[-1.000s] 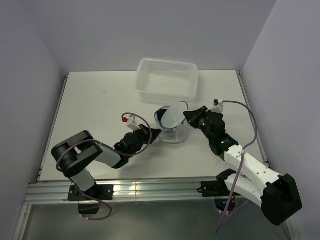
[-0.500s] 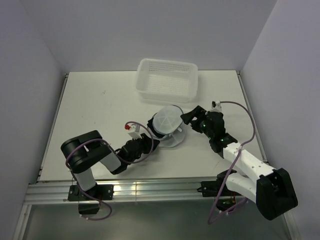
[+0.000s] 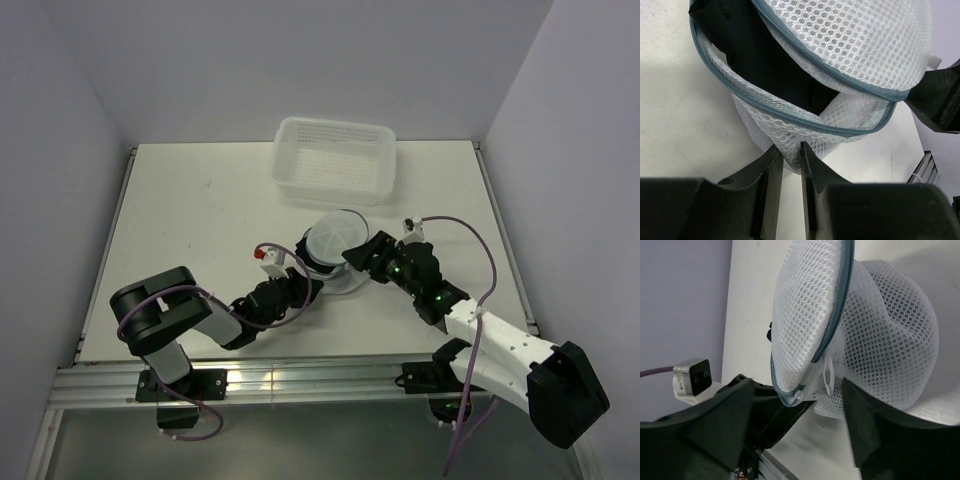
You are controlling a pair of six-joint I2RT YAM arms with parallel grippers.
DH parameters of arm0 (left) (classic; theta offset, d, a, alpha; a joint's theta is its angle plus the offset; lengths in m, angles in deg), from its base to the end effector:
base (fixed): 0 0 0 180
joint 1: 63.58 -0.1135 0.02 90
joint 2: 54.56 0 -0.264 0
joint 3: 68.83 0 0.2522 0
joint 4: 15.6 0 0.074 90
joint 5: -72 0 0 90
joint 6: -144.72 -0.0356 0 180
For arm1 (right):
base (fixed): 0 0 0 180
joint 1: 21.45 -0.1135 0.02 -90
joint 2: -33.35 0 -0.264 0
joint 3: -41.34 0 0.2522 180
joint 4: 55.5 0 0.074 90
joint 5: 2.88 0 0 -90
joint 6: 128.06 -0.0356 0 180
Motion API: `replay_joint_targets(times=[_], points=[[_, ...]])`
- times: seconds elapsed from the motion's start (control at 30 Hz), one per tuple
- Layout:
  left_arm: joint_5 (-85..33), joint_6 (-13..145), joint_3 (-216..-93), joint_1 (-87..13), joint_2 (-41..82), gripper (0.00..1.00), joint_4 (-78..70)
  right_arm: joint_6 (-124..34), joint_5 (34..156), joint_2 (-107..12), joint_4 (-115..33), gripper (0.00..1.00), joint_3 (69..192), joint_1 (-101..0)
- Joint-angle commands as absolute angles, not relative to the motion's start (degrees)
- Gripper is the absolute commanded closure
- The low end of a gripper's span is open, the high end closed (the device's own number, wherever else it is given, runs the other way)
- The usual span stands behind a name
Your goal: Place the bra in the laundry bag and zip it closed
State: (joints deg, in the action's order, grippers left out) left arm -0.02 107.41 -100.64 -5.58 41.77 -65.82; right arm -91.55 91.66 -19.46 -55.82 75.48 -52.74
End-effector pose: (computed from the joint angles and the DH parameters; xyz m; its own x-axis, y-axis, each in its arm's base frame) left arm 0.1482 -0.2165 0.1216 -0.5948 -0.4757 -0.6480 0.2887 0.6259 -0.7245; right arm 0.1722 0.1080 0.2086 -0.6278 0.5560 -0.5447 -0.1300 0.6150 0.7777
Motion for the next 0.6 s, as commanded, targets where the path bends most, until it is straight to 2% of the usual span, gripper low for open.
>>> replay_joint_targets(times=[0.0, 0.17, 0.27, 0.3, 0.33, 0.43, 0.47, 0.5, 0.57], points=[[0.9, 105.43, -102.54, -4.96, 40.01, 0.75, -65.21, -94.04, 90.64, -21.13, -61.59, 0.27, 75.22, -52.92], [1.34, 104.64, -102.37, -4.78, 38.69, 0.75, -63.71, -93.96, 89.23, -26.39, -65.64, 0.42, 76.8, -52.83], [1.43, 103.68, -102.63, -4.69, 36.15, 0.72, -61.17, -94.57, 89.41, -28.25, -67.4, 0.68, 77.77, -52.74], [1.69, 103.33, -102.72, -4.69, 35.27, 0.69, -59.94, -95.09, 89.49, -28.17, -68.53, 0.76, 77.51, -52.74], [1.78, 103.15, -103.33, -4.69, 33.96, 0.58, -57.93, -95.27, 89.32, -27.39, -68.8, 0.79, 77.07, -52.74], [3.53, 101.66, -104.3, -3.56, 27.02, 0.4, -47.92, -94.92, 87.21, -25.89, -67.14, 0.88, 77.33, -53.71], [4.67, 101.31, -104.82, -2.68, 23.0, 0.39, -41.1, -94.84, 87.3, -25.62, -66.88, 0.89, 77.42, -54.32], [5.98, 100.43, -105.53, -0.58, 21.04, 0.4, -38.16, -94.84, 85.38, -25.45, -65.92, 0.94, 77.42, -54.76], [8.45, 100.77, -106.32, 1.45, 15.78, 0.48, -30.27, -95.01, 84.05, -25.36, -64.94, 0.98, 77.68, -55.73]])
